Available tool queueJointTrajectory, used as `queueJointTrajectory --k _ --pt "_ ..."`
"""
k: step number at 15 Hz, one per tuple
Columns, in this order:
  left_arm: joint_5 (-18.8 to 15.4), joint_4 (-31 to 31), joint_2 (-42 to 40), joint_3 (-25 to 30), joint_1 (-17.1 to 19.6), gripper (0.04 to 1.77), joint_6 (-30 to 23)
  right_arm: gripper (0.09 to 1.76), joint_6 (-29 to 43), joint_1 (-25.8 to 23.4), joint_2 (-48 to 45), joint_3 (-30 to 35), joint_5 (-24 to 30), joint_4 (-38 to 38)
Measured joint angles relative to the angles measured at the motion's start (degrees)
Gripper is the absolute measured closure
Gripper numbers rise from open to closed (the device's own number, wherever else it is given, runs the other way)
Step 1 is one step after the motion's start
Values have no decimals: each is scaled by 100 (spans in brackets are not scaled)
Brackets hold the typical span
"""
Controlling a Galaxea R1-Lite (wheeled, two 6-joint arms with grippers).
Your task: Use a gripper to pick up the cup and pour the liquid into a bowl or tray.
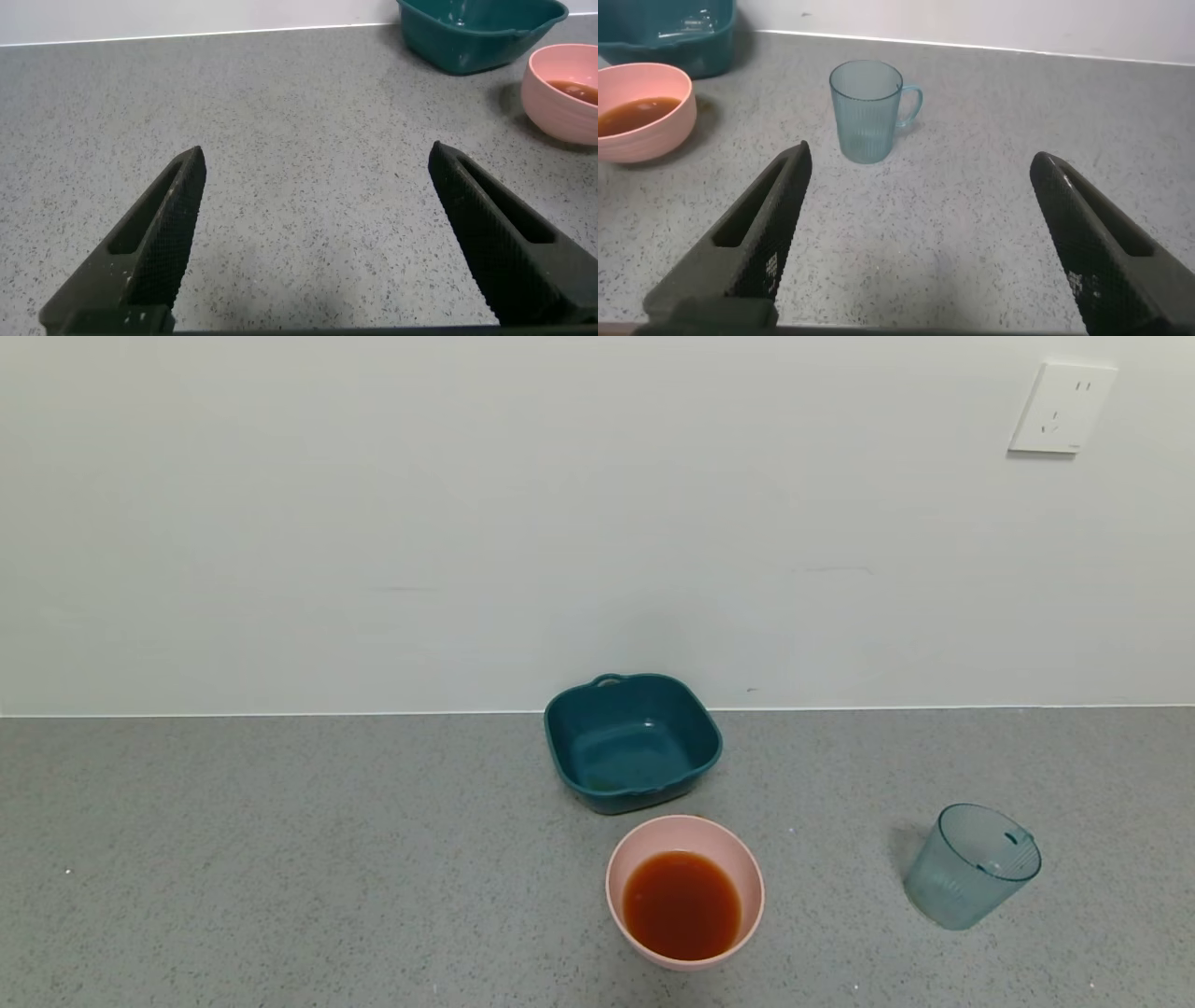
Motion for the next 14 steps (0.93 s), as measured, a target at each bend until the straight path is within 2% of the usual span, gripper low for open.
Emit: queueJointTrajectory --k 3,4,8,11,14 --pt "-2 0 0 0 0 9 0 15 48 -11 -265 235 -48 -119" --pt "-2 -2 0 0 0 9 0 15 76 -11 -297 318 -50 -397" --pt "-2 0 0 0 0 9 0 15 232 -11 -339 1117 -50 -2562" --pt "-2 -2 0 0 0 9 -2 15 257 -11 -341 1362 -61 -2558" --pt "-2 -2 0 0 0 9 0 15 260 -11 -341 1390 -54 -1880"
